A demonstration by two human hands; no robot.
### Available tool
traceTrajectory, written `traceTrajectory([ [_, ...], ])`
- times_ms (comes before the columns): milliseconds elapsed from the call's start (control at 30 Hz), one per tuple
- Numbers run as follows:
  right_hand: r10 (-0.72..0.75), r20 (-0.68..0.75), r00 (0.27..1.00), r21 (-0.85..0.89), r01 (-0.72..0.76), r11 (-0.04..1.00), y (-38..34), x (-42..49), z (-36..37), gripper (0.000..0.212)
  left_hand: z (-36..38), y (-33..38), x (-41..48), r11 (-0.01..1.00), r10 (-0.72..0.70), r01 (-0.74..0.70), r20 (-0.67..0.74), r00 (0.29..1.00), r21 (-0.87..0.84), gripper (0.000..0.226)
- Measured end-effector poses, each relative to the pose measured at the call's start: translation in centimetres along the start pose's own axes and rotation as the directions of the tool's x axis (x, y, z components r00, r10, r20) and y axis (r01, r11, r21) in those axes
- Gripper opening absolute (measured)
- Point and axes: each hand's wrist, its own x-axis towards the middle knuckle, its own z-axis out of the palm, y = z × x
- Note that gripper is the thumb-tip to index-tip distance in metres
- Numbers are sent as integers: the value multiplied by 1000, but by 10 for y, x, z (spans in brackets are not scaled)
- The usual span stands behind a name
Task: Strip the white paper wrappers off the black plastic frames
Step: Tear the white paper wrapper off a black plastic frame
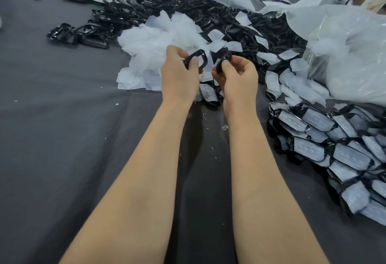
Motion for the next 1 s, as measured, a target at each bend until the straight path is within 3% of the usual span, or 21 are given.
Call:
traceTrajectory([
  [100, -55, 31, 998, -18, 55, 998, 1, -1, 0, 23, 0, 0, 3, 997, -34, 36, 24, 999, -74, 12],
  [200, -116, -12, 993, -164, 113, 980, 2, 0, -3, 20, 1, -2, 6, 992, -45, 51, 57, 997, -119, 9],
  [300, -127, -64, 990, -168, 114, 979, 1, 2, -5, 19, 2, -3, 7, 993, -38, 46, 78, 996, -107, 19],
  [767, -204, 5, 979, -301, 196, 933, 1, 1, -6, 12, -1, 7, -2, 981, 44, 1, 225, 973, -196, 21],
  [1000, -186, 27, 982, -343, 184, 921, 1, -4, -4, 22, -3, 5, -2, 995, 77, -66, 181, 980, -70, 13],
])
